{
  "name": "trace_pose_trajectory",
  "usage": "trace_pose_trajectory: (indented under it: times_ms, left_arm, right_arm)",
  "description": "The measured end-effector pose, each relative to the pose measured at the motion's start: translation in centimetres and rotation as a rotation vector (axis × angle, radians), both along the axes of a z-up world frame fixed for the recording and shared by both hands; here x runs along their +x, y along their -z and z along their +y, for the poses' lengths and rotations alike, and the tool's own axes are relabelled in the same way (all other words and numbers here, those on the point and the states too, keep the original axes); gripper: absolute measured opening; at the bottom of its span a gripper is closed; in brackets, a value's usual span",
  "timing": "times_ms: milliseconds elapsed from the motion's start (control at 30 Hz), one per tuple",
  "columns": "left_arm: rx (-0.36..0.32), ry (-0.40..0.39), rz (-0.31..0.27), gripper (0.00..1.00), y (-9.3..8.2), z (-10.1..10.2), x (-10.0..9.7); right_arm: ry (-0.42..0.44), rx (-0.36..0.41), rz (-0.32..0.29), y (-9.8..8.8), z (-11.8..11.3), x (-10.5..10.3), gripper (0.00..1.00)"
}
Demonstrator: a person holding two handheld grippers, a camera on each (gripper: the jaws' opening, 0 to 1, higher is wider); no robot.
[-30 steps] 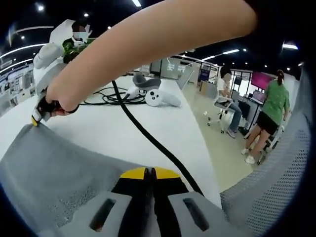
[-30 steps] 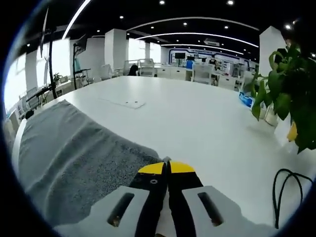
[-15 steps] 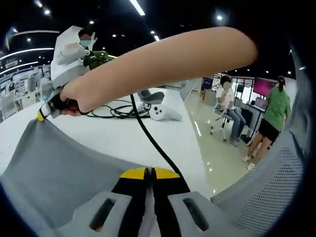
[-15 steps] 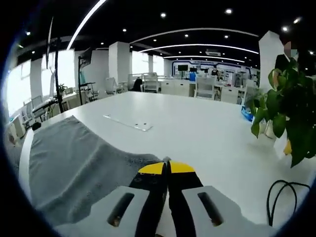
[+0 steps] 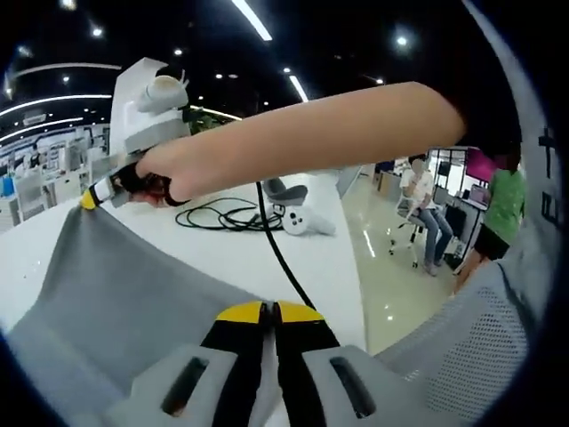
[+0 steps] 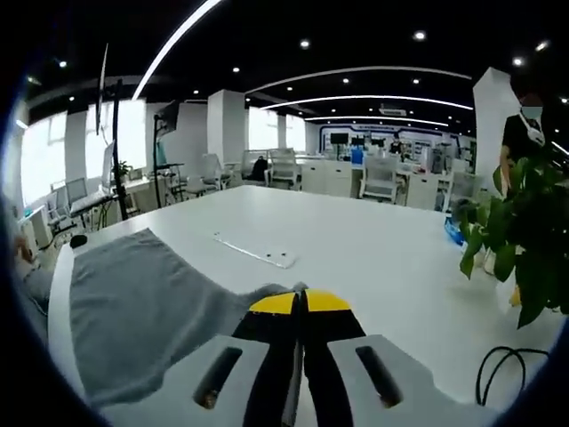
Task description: Fold the towel on the table until its edges align and the towel forms a compact rectangular stack.
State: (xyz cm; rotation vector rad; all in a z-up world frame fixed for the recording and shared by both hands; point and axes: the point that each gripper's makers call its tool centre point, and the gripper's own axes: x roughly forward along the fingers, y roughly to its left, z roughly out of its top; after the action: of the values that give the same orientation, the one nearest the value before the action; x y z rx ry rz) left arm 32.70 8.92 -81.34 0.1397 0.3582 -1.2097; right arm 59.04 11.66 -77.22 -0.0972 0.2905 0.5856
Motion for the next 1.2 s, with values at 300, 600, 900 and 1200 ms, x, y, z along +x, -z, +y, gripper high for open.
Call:
trace_pose_trajectory:
  times_ms: [300,600,900,1200]
  left_arm:
    - [-0.053,-0.044,-0.009,0.04,-2.8,2.4,0.3]
    - [-0.110,-0.089,-0.030,0.04,-6.3,5.8,0.2]
    - [-0.139,-0.156,-0.038,0.04,-8.6,10.2,-0.3]
    - [-0.198,-0.206,-0.081,0.04,-12.5,13.9,-1.5]
  right_arm:
    - [0.011,0.036,-0.016,-2.8,2.0,0.2,0.00]
    - [-0.010,0.051,-0.013,-5.3,5.2,0.2,0.00]
    - [-0.046,0.097,-0.019,-8.0,9.3,0.1,0.00]
    - [-0.093,0.159,-0.019,-10.8,13.0,0.6,0.00]
